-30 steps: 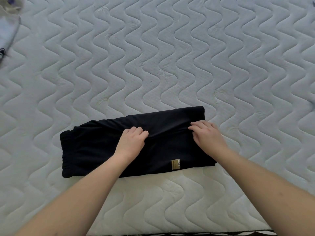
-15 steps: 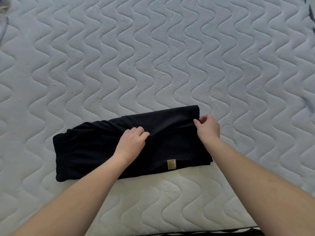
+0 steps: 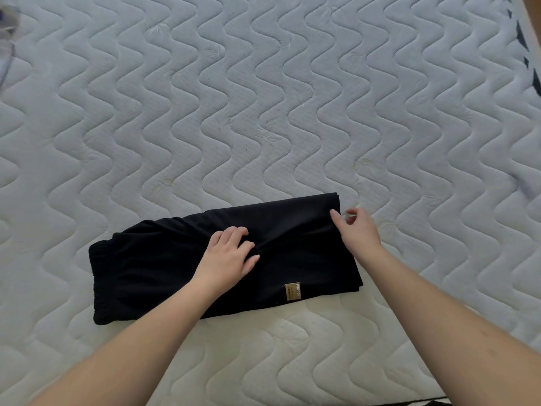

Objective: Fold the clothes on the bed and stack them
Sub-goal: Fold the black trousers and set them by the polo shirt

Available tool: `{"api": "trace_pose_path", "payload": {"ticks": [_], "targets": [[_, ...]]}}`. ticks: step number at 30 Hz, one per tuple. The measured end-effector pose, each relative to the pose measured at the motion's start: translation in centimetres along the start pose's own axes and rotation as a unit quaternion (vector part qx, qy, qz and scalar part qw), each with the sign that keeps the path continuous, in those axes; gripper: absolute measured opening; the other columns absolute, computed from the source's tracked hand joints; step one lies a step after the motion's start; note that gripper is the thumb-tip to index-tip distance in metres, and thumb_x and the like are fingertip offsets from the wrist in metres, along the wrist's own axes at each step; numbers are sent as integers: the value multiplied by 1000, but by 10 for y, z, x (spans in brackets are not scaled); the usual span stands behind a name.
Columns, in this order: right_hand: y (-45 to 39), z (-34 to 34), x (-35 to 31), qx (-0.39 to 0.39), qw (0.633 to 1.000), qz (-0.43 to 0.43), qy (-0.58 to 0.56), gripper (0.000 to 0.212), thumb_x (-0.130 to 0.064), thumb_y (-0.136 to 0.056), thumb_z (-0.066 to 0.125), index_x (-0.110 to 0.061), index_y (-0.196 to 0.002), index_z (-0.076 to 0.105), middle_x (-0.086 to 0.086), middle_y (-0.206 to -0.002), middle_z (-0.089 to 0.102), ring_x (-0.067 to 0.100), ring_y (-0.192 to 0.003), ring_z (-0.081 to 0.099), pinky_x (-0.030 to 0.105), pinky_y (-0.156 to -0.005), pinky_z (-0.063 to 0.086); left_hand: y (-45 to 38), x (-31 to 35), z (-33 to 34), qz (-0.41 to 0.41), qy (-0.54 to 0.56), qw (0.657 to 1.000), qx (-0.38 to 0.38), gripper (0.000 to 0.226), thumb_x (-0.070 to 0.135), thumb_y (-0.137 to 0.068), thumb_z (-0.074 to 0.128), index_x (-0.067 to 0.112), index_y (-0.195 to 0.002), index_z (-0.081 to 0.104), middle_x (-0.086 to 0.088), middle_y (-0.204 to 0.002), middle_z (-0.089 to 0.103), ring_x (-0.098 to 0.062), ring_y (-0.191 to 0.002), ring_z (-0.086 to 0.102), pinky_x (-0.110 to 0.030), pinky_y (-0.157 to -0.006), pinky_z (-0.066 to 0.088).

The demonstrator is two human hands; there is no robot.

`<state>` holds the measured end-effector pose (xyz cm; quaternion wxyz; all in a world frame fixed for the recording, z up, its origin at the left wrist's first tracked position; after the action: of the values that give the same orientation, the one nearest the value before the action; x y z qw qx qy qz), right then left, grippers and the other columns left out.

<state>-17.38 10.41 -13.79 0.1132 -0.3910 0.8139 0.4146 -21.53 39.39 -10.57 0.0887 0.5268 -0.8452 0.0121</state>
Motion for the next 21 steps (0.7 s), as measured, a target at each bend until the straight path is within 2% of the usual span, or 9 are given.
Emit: {"api": "trace_pose_path", "payload": {"ticks": [2,4,7,9,11,13,16,18,21], "targets": [[-1,8,-3,-33,999,12,0,61,-56,-86,63,-12,-126,51,2,-119,58,22,-109,58,36,-90,47,-7,-4,1,-42,42,998,-6,27,37,-93,56,16,-87,72,-4,-101,64,-26,-90,64,-40,-77,48],[-2,16,-4,-68,997,28,20,50,-50,-87,65,-11,-117,56,3,-111,64,24,-101,62,36,-83,49,-14,-11,6,-90,74,993,-29,15,30,-89,67,15,-92,71,-3,-100,63,-26,-88,62,-39,-73,47],[-2,19,-7,-89,995,24,29,42,-44,-90,64,-10,-113,60,6,-106,66,26,-97,62,39,-85,51,-14,-21,25,-159,65,980,-104,34,37,-88,68,22,-117,60,-3,-120,53,-24,-110,51,-37,-90,42],[0,17,-12,-92,995,-4,34,43,-43,-91,62,-11,-118,55,4,-108,63,24,-98,60,39,-84,49,-11,-23,31,-174,31,978,-112,47,45,-89,63,25,-130,50,-6,-133,43,-27,-126,41,-39,-104,32],[6,12,-18,-96,994,-32,36,43,-43,-92,61,-14,-122,51,0,-106,59,19,-93,57,33,-76,44,-5,-24,35,-192,-5,974,-121,61,52,-93,53,26,-146,35,-13,-151,28,-31,-143,22,-43,-115,20],[15,6,-23,-102,994,-49,8,41,-44,-90,63,-20,-120,49,-7,-101,59,13,-88,58,28,-68,42,6,-25,43,-202,-16,969,-137,71,57,-98,34,26,-156,8,-15,-163,4,-32,-150,2,-45,-121,6],[31,1,-36,-128,988,-76,-43,36,-44,-88,65,-29,-117,50,-7,-98,67,14,-89,66,32,-72,52,21,-24,57,-199,-10,964,-176,69,58,-98,12,28,-151,-22,-11,-162,-20,-30,-150,-16,-45,-122,-4],[44,1,-47,-148,981,-94,-81,33,-42,-89,66,-35,-117,52,-7,-94,73,13,-86,71,36,-78,56,21,-25,62,-200,12,960,-197,68,58,-98,10,30,-149,-26,-10,-160,-26,-29,-148,-22,-46,-121,-8],[67,5,-70,-176,971,-117,-112,24,-38,-90,65,-41,-112,56,-8,-88,75,11,-78,72,34,-70,59,16,-26,58,-190,42,956,-221,70,58,-99,18,30,-152,-19,-9,-160,-25,-29,-148,-21,-47,-121,-6]]}}
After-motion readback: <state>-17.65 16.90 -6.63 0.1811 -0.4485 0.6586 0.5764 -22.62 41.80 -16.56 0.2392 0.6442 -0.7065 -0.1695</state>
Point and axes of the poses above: each hand's wrist, its own y-axis away from the middle knuckle, its own z-axis out of the palm, x = y × z, the point moved 7 cm from there along -y, towards the middle knuckle
